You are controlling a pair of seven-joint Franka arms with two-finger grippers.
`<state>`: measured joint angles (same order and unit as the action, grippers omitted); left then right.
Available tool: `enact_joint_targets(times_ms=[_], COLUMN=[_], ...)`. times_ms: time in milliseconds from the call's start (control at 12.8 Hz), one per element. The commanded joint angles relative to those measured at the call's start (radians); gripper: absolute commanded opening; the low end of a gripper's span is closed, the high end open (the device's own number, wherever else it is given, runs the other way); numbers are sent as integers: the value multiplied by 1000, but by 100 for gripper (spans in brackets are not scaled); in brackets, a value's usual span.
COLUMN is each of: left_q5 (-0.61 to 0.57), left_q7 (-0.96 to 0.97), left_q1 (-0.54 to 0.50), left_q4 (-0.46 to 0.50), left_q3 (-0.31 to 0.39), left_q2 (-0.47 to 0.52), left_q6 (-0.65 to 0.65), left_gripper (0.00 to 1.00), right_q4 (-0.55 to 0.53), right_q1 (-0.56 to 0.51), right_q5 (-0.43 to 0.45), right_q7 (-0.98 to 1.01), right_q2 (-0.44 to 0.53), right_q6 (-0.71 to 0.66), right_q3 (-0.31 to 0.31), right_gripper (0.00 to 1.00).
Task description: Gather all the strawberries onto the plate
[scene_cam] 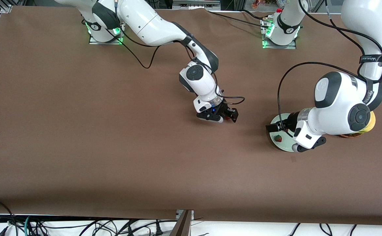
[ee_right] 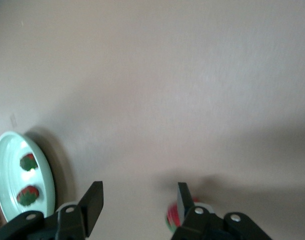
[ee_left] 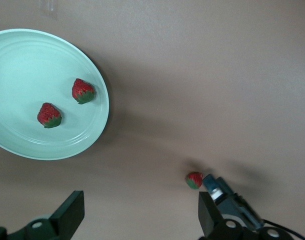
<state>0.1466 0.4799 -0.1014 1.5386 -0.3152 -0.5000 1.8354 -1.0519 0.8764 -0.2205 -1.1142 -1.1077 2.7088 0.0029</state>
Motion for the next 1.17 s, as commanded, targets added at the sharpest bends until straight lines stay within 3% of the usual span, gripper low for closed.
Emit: enact_joint_targets(times_ms=[0, 312, 546, 702, 858, 1092], left_q5=[22, 15, 5, -36, -140, -170], left_q7=[9, 178, 270, 278, 380, 428], left_q1=[23, 95, 178, 245, 278, 319], left_q4=[-35, -9, 75, 121, 158, 164], left_q3=[4, 5, 8, 15, 13, 13], left_q2=[-25, -69, -92, -124, -158, -196], left_q6=[-15, 131, 254, 309, 393, 430], left_gripper=[100, 100, 100, 95, 95, 89], right_q4=[27, 26, 21, 16, -34, -259], right_q1=[-39, -186, -296, -356, -381, -379], right_q5=[7, 3, -3, 9, 10, 19], right_q7=[29, 265, 514, 629, 747, 804], right_q2=[35, 159, 265, 322, 388, 598], right_q6=[-124, -450, -706, -855, -957, -992], right_q3=[-20, -12, -12, -15, -78, -141], right_gripper=[75, 81, 82, 87, 87, 94])
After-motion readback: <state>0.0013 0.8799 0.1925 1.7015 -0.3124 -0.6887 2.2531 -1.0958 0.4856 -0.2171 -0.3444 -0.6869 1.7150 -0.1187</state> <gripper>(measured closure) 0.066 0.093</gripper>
